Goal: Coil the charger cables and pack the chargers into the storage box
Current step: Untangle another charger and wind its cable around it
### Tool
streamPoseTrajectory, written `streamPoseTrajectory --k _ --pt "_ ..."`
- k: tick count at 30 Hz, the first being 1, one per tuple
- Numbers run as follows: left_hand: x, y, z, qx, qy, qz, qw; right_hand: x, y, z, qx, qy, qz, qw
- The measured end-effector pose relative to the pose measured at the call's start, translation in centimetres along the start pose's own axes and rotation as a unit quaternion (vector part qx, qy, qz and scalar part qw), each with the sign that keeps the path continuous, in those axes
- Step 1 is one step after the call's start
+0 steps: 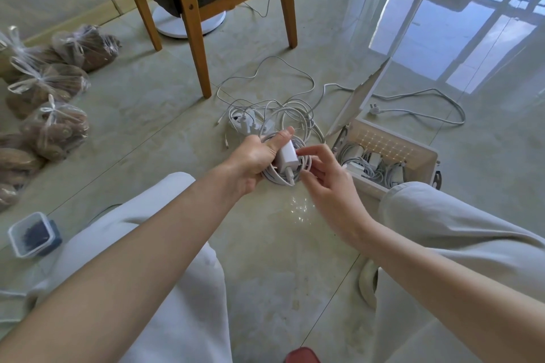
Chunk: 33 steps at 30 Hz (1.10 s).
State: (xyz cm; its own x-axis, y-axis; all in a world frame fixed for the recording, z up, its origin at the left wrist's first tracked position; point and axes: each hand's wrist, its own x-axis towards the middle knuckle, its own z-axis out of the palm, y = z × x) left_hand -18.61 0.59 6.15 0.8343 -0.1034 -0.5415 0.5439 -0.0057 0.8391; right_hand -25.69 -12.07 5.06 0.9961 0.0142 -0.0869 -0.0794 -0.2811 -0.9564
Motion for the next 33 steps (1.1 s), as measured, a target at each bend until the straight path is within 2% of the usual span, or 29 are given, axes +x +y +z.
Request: streamPoseTrajectory --k 5,10,13,15,17,19,23,28,30,33 --pt "-0.3 -0.5 -0.3 0.011 0.007 0.007 1.0 0.4 0.7 -0.6 -0.102 -0.022 -0.062 0.993" --pt "-0.4 -1.3 -0.2 0.045 0.006 0.015 0.999 0.1 1.4 -0.5 -0.244 0.022 -0.177 0.953" --pt "-0.3 -1.9 -0.4 0.073 0.008 0.011 0.997 0.1 1.3 -0.6 -0.237 0.031 -0.207 0.949" --pt "0.0 -2.3 -0.6 0.134 0.014 0.041 0.99 -0.2 0.8 -0.4 -0.141 0.04 -0.155 0.977" --pt "0.0 -2.6 -0.7 0.176 0.024 0.064 0.982 -0.5 0.3 -0.1 -0.034 0.041 -0.051 0.997" --pt "0.1 -2.9 -0.8 0.189 0.021 0.064 0.98 -0.3 0.2 0.2 0.058 0.056 0.023 0.996" --pt "-0.1 -3.2 -0.6 0.155 -0.045 -0.009 0.987 0.9 -0.5 -0.7 0.183 0.107 0.072 0.975" --pt "-0.3 -3.1 0.0 0.134 -0.114 -0.045 0.983 2.2 -0.6 -1.5 0.142 0.155 0.089 0.974" --pt "-0.4 -3.0 0.3 0.127 -0.119 -0.043 0.984 2.6 -0.3 -1.8 0.083 0.164 0.064 0.981" --pt "0.0 -3.0 0.2 0.119 -0.094 -0.03 0.988 2.3 -0.2 -1.5 -0.037 0.117 0.002 0.992"
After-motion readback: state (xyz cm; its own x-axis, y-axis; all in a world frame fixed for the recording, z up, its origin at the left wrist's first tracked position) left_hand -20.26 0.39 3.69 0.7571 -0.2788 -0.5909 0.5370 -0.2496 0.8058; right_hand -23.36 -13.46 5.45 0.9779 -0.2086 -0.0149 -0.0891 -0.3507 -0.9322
